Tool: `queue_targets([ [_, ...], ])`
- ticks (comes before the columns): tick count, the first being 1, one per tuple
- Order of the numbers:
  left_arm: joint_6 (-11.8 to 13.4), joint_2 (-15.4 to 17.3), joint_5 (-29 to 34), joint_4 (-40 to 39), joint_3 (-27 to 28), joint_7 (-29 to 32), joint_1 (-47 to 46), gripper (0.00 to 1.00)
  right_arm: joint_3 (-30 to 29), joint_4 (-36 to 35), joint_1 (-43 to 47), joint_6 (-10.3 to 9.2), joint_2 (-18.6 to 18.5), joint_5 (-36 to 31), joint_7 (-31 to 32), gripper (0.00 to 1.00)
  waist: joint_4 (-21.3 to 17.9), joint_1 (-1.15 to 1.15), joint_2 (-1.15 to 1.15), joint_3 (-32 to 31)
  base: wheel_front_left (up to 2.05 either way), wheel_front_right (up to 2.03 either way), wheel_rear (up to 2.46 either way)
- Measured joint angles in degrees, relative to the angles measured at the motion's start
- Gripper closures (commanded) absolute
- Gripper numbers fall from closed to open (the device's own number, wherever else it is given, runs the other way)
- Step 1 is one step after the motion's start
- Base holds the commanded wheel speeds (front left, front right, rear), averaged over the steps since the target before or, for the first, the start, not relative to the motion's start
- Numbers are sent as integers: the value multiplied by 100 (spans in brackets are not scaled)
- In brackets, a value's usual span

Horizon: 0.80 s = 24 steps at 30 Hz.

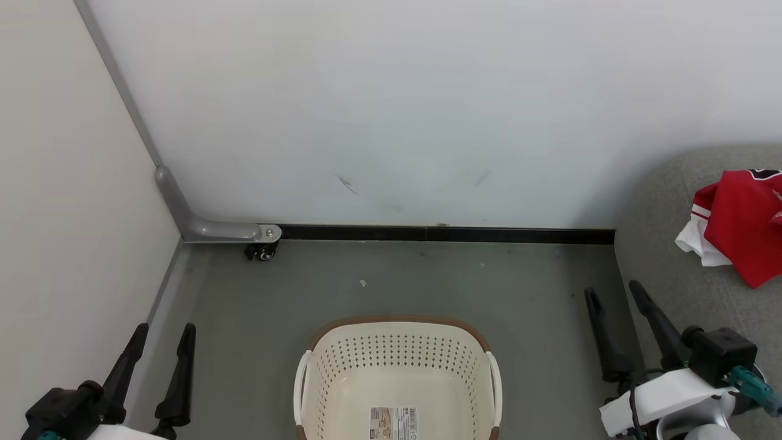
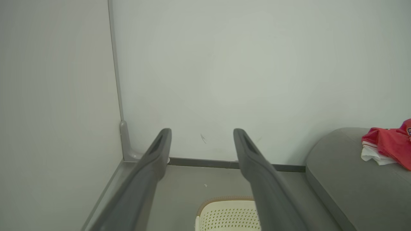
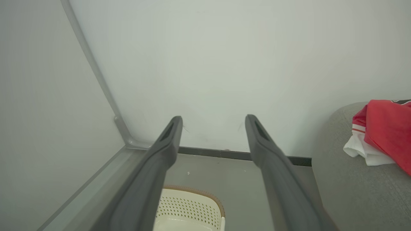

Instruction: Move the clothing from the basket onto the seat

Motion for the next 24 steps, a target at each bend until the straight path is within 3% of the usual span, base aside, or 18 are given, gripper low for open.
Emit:
queue_targets([
  [24, -482, -469, 527, 218, 582, 0, 148, 0, 11, -229, 258, 0, 4, 8, -1, 0, -66, 0, 0, -139, 0, 0, 0],
])
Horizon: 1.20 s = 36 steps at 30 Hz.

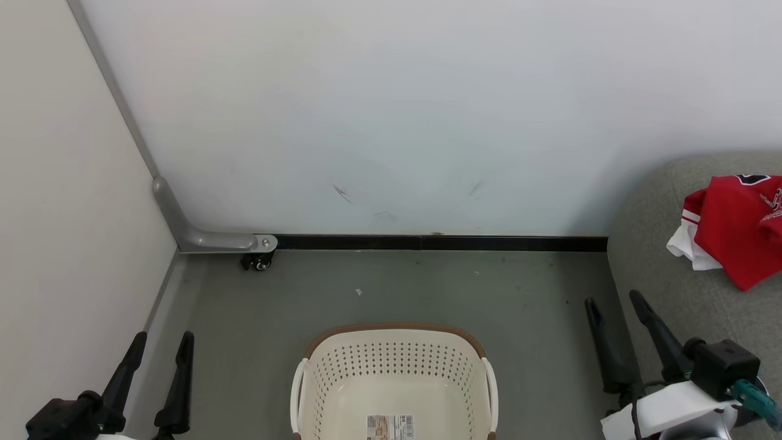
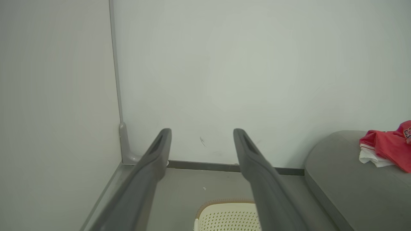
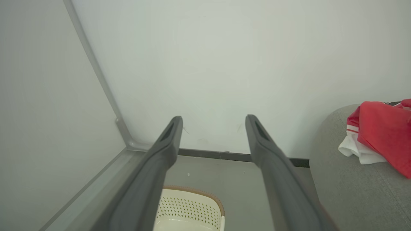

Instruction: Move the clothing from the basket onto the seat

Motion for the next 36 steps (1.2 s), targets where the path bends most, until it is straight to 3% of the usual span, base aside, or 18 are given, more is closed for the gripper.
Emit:
queue_targets([
  [6, -83, -43, 82, 20, 101, 0, 36, 0, 0, -63, 95, 0, 1, 1, 0, 0, -27, 0, 0, -17, 0, 0, 0],
  [7, -100, -62, 77, 46, 96, 2, 40, 100, 5, -37, 97, -3, 5, -1, 1, 100, -29, 0, 0, -19, 0, 0, 0],
  [14, -100, -431, 66, 460, -56, 30, 262, 100, 81, 432, 358, -3, 114, 1, 18, 100, -31, 0, 0, -19, 0, 0, 0],
  [23, -101, -477, -415, 533, -20, 167, 268, 100, 122, 422, 418, -3, 115, 477, 18, 100, -46, 0, 0, -15, 0, 0, 0],
  [36, -109, -552, -1201, 620, 114, 438, 204, 100, 74, 405, 415, -3, 113, 1816, 223, 100, -113, 9, 0, -3, 0, 0, 0],
])
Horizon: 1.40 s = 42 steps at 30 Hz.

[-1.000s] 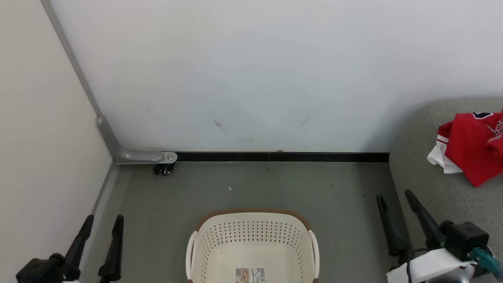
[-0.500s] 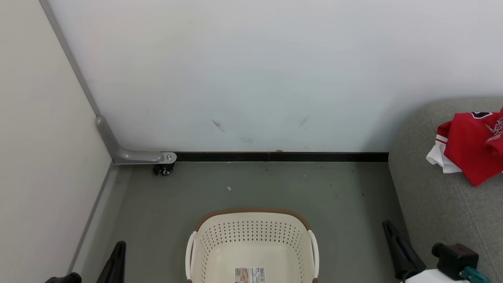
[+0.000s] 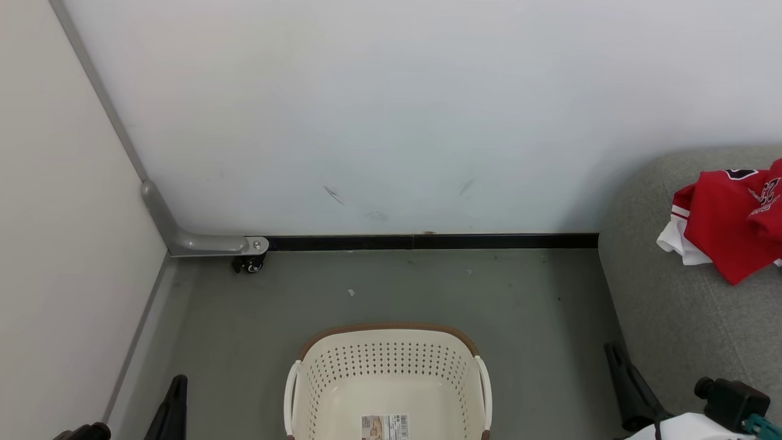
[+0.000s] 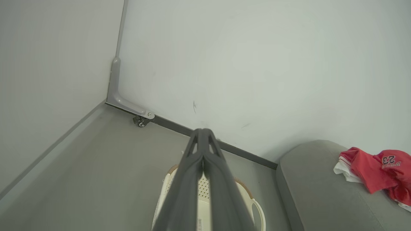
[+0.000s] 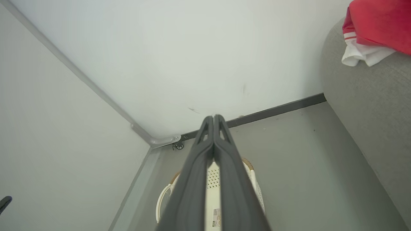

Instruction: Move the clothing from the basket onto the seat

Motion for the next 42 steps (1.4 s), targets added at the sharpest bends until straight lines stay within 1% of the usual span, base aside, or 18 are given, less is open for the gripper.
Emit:
queue_targets([
  [13, -45, -77, -846, 54, 155, 271, -119, 100, -45, 62, -24, 0, -64, 1150, 276, 100, -106, 67, 0, -23, 0, 0, 0],
  [17, -45, -130, -1081, 75, 183, 356, -124, 100, -68, 85, -49, 0, -91, 1524, 339, 100, -131, 83, 0, -38, 0, 0, 0],
  [20, -51, -148, -1301, 88, 215, 410, -127, 100, -88, 102, -125, 0, -110, 1786, 402, 100, -149, 89, 0, -47, 0, 0, 0],
  [21, -51, -153, -1401, 100, 238, 456, -136, 100, -103, 114, -135, 0, -121, 1971, 449, 100, -161, 91, 0, -50, 0, 0, 0],
  [25, -52, -171, -1673, 125, 279, 558, -216, 100, -132, 191, -136, 0, -138, 2338, 506, 100, -184, 90, 0, -51, 0, 0, 0],
  [27, -53, -180, -1775, 132, 305, 599, -247, 100, -142, 213, -140, 0, -145, 2509, 553, 100, -195, 84, 0, -49, 0, 0, 0],
  [30, -94, -193, -1991, 164, 335, 654, -247, 100, -152, 252, -178, 0, -166, 2781, 570, 100, -212, 71, 0, -40, 0, 0, 0],
  [37, -102, -241, -2419, 211, 400, 779, -360, 100, -176, 319, -339, 0, -225, 3415, 694, 100, -252, 34, 0, -3, 0, 0, 0],
  [42, -104, -285, -2739, 268, 456, 898, -387, 100, -188, 396, -371, 0, -238, 3851, 804, 100, -281, 13, 0, 29, 0, 0, 0],
])
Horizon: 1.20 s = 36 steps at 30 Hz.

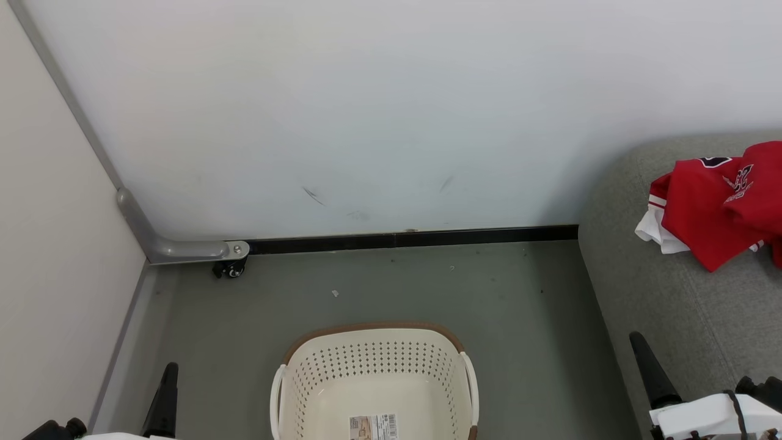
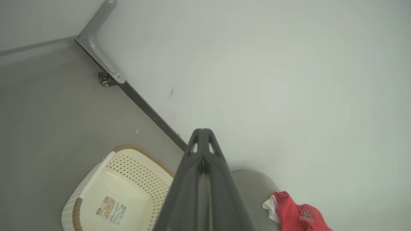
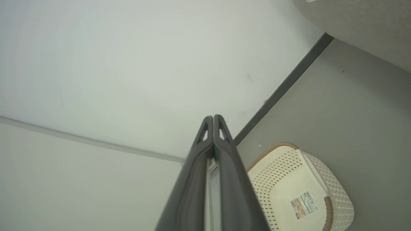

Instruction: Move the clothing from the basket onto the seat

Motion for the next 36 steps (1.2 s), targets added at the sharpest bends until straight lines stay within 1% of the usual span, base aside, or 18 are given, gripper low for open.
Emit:
queue_targets([
  [4, -32, -44, -245, 34, 44, 67, -82, 100, -12, 36, -35, 0, -15, 361, 58, 100, -23, -9, 0, 24, 0, 0, 0],
  [10, -44, -67, -631, 78, 98, 209, -131, 100, -29, 75, -166, 0, -52, 899, 170, 100, -58, -15, 0, 49, 0, 0, 0],
  [31, -98, -220, -1918, 225, 327, 621, -380, 100, -137, 268, -394, 0, -167, 2766, 509, 100, -178, -18, 0, 94, 0, 0, 0],
  [36, -122, -240, -2189, 244, 371, 710, -472, 100, -151, 298, -471, 0, -178, 3117, 566, 100, -201, -19, 0, 101, 0, 0, 0],
])
